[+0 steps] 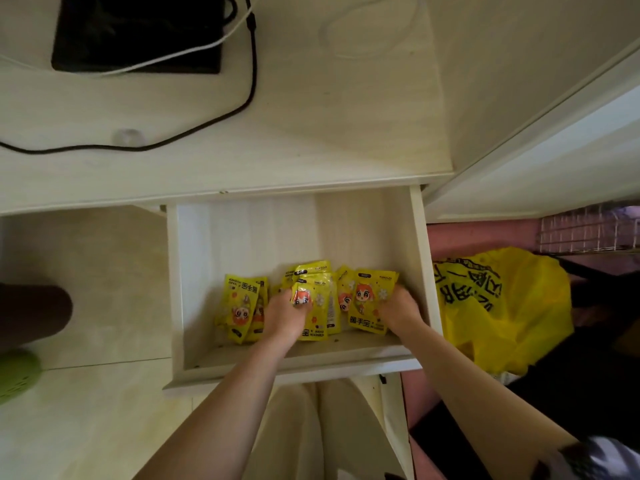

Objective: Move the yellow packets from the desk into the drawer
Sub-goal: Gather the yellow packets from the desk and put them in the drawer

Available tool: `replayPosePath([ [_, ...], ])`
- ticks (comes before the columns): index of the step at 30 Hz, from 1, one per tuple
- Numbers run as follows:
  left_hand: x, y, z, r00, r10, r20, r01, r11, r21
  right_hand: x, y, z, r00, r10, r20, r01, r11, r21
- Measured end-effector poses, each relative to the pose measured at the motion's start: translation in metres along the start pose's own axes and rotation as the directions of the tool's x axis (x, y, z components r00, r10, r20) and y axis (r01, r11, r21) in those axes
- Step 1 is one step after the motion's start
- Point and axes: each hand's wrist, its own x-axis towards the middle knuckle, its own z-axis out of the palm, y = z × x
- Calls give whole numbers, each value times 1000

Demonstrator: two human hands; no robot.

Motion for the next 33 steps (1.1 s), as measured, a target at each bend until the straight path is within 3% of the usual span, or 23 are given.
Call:
replayPosePath([
  [4,-6,-3,-13,998,9,-66,-4,997,71,-19,-8,-12,999,-13,47,20,987,-162],
  [11,-26,-17,-51,990,-4,-138,8,1000,24,-47,-13,-29,999,-23,25,25,994,-102],
  [16,-57,-26,-68,974,32,-224,-39,999,-27,-78,-21,-37,983,-185,13,184,961,-206],
  [25,-127,-55,-81,893,116,-434,-137,990,-17,-134,-57,-17,816,-568,113,553,706,-442],
  [33,-170,-119,-99,848,-45,-527,8,997,-71,-184,-109,44,672,-650,355,705,415,-575],
])
